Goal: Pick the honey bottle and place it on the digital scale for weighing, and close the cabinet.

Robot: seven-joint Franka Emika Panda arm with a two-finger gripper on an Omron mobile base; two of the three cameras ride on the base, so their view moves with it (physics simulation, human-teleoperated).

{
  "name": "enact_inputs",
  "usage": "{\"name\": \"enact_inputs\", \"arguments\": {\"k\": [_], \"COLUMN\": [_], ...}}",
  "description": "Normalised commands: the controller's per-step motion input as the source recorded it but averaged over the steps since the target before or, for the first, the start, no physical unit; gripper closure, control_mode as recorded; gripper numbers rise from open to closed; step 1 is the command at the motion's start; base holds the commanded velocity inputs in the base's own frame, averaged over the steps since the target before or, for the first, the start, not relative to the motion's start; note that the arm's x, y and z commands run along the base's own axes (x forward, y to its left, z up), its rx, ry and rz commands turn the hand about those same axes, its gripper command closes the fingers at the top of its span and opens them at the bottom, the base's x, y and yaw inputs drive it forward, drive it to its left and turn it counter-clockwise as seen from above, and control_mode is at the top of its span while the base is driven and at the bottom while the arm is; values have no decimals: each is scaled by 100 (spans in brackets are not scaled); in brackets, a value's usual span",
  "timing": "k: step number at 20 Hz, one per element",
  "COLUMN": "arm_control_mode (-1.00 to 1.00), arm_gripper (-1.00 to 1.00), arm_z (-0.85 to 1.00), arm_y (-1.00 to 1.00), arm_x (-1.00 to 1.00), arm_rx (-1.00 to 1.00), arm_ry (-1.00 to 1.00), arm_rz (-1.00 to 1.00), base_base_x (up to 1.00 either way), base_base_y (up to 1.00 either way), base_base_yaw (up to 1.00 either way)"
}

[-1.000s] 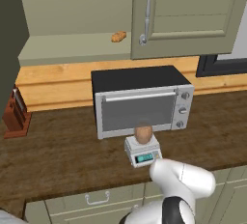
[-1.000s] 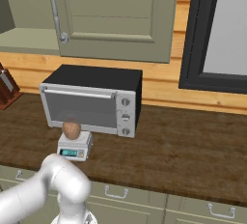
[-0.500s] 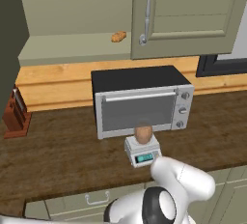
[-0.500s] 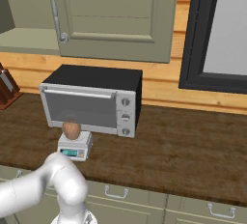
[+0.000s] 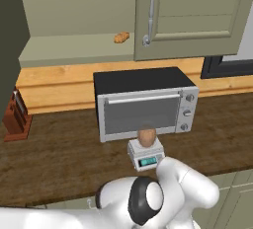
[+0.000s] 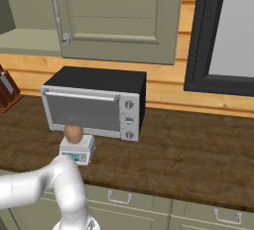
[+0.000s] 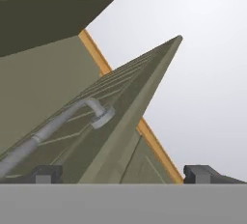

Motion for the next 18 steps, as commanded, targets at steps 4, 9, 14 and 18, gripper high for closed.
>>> {"name": "enact_inputs", "arguments": {"k": [4,9,14,18], "arm_control_mode": [-100,-100,-100,-100], "arm_gripper": [-100,-100,-100,-100], "arm_z": [-62,-38,-1,0], "arm_y": [14,3,32,43], "arm_x": [18,33,45,25], "arm_rx": [2,4,0,0], "arm_ry": [0,0,5,0], "arm_rz": [-12,-10,-10,-13], "base_base_x": [0,0,0,0], "base_base_y": [0,0,0,0], "base_base_yaw": [0,0,0,0]}}
